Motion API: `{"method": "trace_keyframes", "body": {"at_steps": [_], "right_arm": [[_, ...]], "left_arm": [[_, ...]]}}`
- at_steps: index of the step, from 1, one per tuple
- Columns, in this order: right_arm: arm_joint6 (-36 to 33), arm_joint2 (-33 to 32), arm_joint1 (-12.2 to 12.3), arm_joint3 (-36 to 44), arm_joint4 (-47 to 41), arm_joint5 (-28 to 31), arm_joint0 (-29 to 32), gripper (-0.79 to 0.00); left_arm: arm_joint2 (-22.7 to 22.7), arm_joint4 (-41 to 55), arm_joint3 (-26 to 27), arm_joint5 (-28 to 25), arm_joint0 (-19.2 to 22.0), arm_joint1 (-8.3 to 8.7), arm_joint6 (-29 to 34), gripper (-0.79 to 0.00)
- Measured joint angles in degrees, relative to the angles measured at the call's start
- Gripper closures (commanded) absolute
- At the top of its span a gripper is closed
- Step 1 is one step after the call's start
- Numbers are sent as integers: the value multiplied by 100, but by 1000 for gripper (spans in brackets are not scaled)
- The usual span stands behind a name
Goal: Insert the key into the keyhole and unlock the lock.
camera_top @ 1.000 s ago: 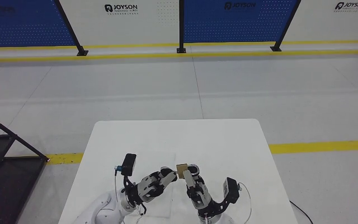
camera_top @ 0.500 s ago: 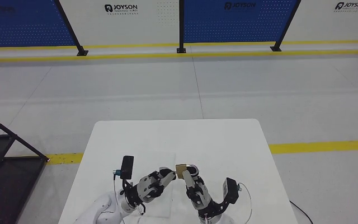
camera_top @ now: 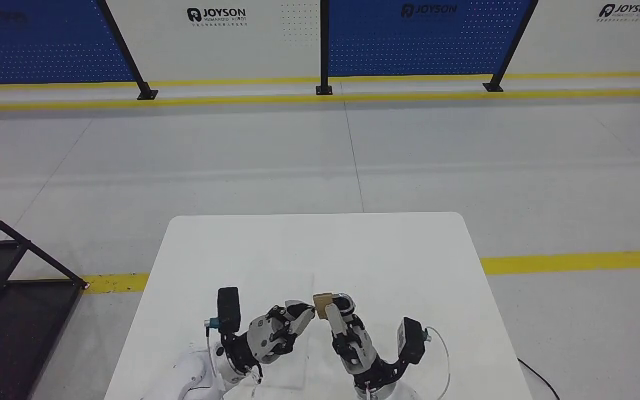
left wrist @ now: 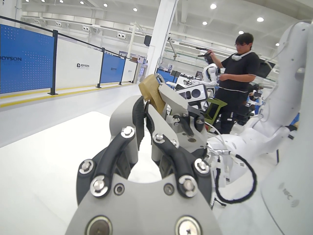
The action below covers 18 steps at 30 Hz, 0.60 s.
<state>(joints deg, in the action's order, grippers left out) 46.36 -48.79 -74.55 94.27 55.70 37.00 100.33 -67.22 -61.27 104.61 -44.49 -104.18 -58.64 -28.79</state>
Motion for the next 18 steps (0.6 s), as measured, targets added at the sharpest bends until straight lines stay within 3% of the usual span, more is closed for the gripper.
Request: {"method": "trace_keyframes", "body": {"at_steps": [18], "right_arm": [[-76,1,-7,-16,-41,-49,-8,0]], "left_arm": [[100,-2042,-39,1510,-98,-56,-1221,0]]}}
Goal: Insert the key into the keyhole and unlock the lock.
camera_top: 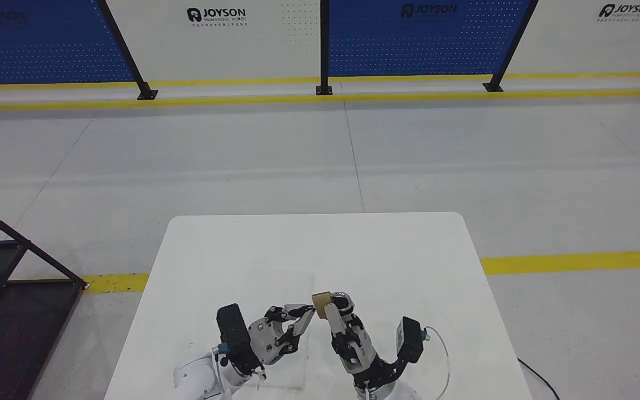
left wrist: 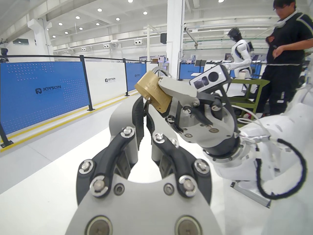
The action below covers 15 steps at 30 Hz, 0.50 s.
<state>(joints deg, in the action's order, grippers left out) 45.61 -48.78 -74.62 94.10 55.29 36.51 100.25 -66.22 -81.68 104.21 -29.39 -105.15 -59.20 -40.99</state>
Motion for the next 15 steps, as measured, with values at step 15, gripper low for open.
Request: {"method": "trace_keyframes", "body": {"at_steps": [15], "right_arm": [[-56,9,-9,-6,-34,-24,-15,0]], "left_arm": [[213,-1012,-167,1399,42,-62,-698,-46]]}}
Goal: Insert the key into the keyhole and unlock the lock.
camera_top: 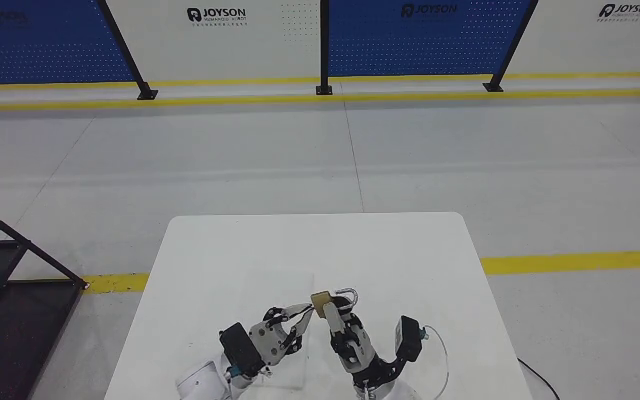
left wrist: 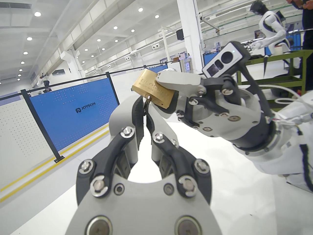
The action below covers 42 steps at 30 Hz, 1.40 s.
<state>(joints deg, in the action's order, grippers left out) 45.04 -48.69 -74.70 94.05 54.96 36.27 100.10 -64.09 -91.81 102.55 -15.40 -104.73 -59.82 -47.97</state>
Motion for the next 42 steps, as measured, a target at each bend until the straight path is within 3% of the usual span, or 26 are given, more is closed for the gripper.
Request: {"method": "trace_keyframes", "body": {"at_steps": [1,2,3,10,17,21,29,35,42], "right_arm": [[-1,0,0,0,0,0,0,0],[-1,-1,-1,1,-4,0,0,0],[2,-4,-1,2,-7,0,0,0],[91,-72,2,3,23,-88,5,0],[44,-200,-2,-93,94,-463,-38,0],[-673,-130,-25,-274,60,-863,-177,0],[-2563,411,-160,-793,439,-1862,-663,0],[-3002,783,-309,-1130,341,-2114,-984,0],[-3388,1012,-425,-1406,249,-2273,-1255,0]], "left_arm": [[9,-7,-12,34,6,-3,-24,-259],[24,2,-28,62,11,-8,-44,-557],[34,23,-37,69,15,-11,-49,-785],[25,447,-86,-228,-6,-13,46,-785],[-594,925,-170,-985,-467,134,-146,-785],[-1152,1255,-323,-1396,-885,238,-452,-785],[-2075,1488,-574,-1674,-1556,366,-793,-785],[-2461,1599,-683,-1761,-1802,400,-906,-785],[-2581,1675,-754,-1807,-1896,403,-1017,-785]]}}
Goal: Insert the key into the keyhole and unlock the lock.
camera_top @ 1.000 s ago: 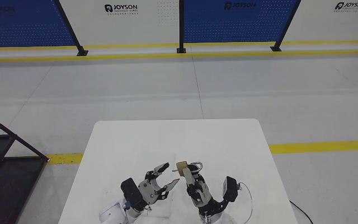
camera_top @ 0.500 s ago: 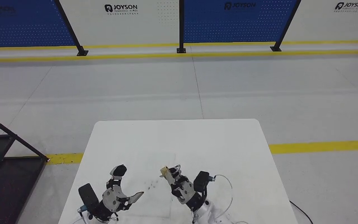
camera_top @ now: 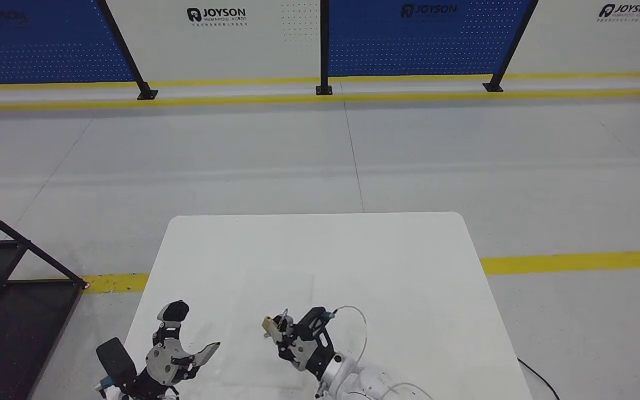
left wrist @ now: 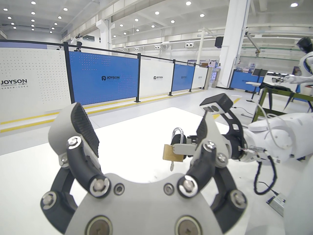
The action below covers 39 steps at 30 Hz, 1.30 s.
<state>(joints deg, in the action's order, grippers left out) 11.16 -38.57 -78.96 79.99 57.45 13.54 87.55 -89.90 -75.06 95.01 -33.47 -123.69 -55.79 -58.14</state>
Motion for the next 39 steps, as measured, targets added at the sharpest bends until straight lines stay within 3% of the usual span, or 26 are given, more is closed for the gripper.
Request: {"method": "trace_keyframes", "body": {"at_steps": [14,15,18,22,27,34,39], "right_arm": [[-644,244,-120,-396,121,-358,-264,0],[-677,257,-126,-420,128,-375,-278,-117],[-770,295,-150,-494,128,-433,-322,-332],[-882,353,-182,-553,165,-518,-381,-422],[-986,418,-218,-601,197,-612,-447,-770],[-1080,465,-230,-532,290,-683,-478,-785],[-1267,415,-125,-61,738,-808,-332,-785]], "left_arm": [[2,-2,2,2,1,0,2,-785],[2,-2,2,2,1,0,2,-785],[2,-2,2,2,1,0,2,-785],[2,-2,2,2,1,0,2,-785],[2,-2,2,2,1,0,2,-785],[2,-2,2,2,1,0,2,-785],[2,-2,2,2,1,0,2,-785]]}}
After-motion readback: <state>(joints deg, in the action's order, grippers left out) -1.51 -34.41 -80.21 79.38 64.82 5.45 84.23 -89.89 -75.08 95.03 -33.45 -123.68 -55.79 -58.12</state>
